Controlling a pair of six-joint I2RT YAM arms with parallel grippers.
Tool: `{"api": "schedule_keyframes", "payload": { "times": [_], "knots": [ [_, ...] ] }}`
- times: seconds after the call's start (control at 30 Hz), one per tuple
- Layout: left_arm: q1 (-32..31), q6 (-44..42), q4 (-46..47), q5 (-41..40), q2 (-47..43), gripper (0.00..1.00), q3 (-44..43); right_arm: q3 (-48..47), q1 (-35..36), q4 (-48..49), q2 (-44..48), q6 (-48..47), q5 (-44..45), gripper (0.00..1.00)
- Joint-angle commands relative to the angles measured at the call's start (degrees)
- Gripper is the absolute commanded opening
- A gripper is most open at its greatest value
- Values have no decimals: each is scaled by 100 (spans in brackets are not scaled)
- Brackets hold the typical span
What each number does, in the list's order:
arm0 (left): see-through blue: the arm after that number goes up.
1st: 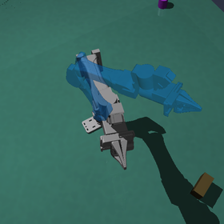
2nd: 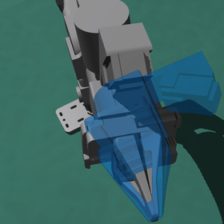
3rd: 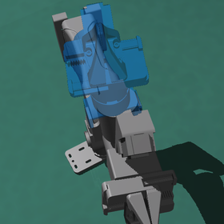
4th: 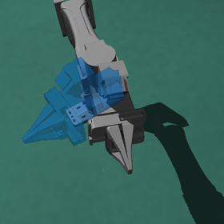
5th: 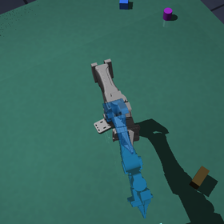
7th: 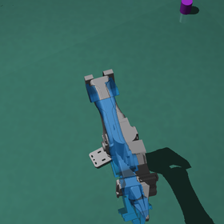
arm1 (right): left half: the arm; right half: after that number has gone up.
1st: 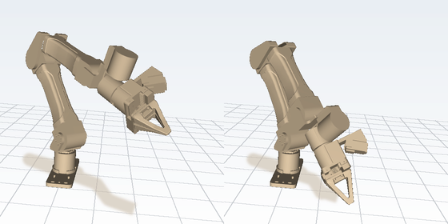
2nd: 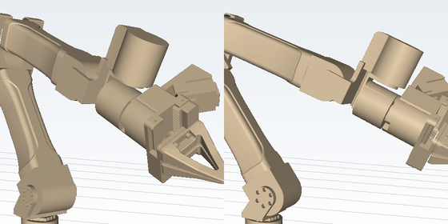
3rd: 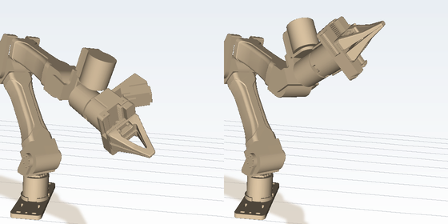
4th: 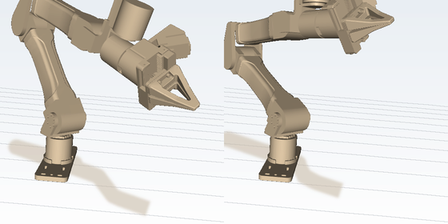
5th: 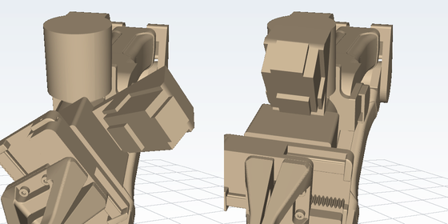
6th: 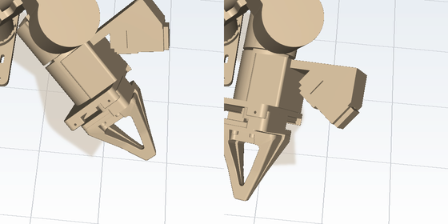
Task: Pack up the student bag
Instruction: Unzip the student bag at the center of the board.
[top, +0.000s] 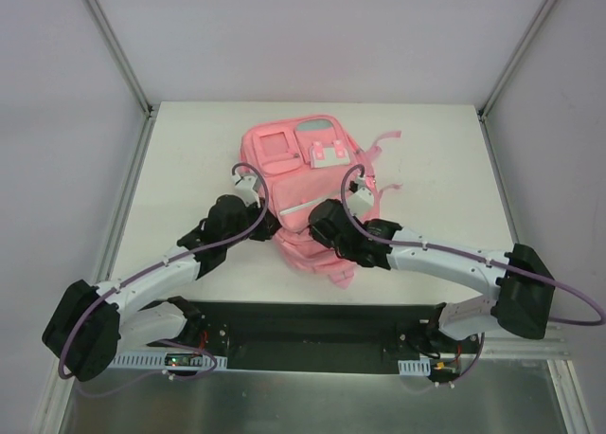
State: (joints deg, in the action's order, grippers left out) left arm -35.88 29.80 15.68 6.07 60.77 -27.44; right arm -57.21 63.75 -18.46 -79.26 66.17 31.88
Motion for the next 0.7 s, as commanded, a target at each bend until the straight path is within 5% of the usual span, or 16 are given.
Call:
{"api": "schedule_keyframes", "payload": {
  "times": [0.0, 0.03, 0.07, 0.13, 0.17, 0.3, 0.37, 0.4, 0.47, 0.5, 0.67],
  "knots": [
    [-77, -379, 322, 738, -145, 0, -534, -396, 103, 826, 77, -1614, -832, 16],
    [-51, -353, 243, 712, -171, 0, -630, -344, 68, 765, 165, -1808, -815, 20],
    [1, -326, 129, 651, -180, 0, -683, -265, 68, 765, 427, -2158, -771, 46],
    [211, -308, -117, 685, -215, 0, -788, 7, 7, 504, 944, -2371, -614, 53],
    [309, -282, -170, 738, -250, 0, -806, 104, 6, 449, 1139, -2494, -578, 67],
    [801, -264, -617, 1037, -259, 0, -991, 560, -29, 98, 2229, -3293, -411, 81],
    [924, -308, -961, 1072, -276, 12, -1079, 719, -204, -349, 2914, -3094, -16, 86],
    [925, -430, -1049, 1124, -355, 32, -1097, 851, -318, -673, 3134, -2997, 72, 86],
    [933, -501, -1321, 1125, -496, 44, -1079, 1307, -932, -921, 3715, -2804, -23, 87],
    [925, -528, -1418, 1108, -679, 68, -1105, 1483, -1186, -1001, 3899, -2707, -172, 88],
    [933, -1141, -2173, 1063, -1313, 89, -1413, 2423, -2945, -1011, 4762, -2741, -1437, 90]
  ]
}}
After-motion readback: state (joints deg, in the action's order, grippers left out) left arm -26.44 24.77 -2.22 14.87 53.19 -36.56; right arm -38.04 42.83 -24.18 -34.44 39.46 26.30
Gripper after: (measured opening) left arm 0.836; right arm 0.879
